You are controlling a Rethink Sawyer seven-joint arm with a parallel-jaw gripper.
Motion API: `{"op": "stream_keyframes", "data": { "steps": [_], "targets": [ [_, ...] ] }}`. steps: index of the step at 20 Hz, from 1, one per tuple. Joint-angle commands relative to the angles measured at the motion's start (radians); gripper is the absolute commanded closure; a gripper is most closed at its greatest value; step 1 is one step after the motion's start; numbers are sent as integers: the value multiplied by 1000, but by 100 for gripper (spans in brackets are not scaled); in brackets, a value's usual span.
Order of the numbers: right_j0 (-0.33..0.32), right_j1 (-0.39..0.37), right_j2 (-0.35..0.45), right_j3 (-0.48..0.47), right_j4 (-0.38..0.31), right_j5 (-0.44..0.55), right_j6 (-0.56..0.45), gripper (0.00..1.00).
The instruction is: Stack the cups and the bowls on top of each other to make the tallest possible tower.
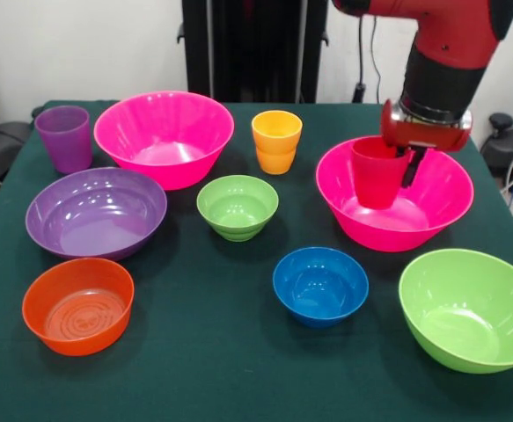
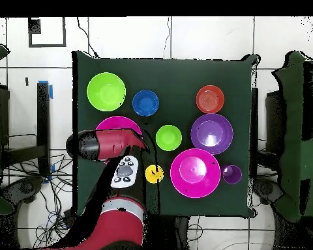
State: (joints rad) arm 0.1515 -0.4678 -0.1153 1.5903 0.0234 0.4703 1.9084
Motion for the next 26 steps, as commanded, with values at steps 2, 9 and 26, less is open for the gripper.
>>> {"op": "stream_keyframes", "data": {
  "steps": [2,9,26],
  "targets": [
    [25,97,91,-135,30,45,120,100],
    [23,123,104,-134,90,70,156,100],
    [72,137,43,-138,125,157,174,0]
  ]
}}
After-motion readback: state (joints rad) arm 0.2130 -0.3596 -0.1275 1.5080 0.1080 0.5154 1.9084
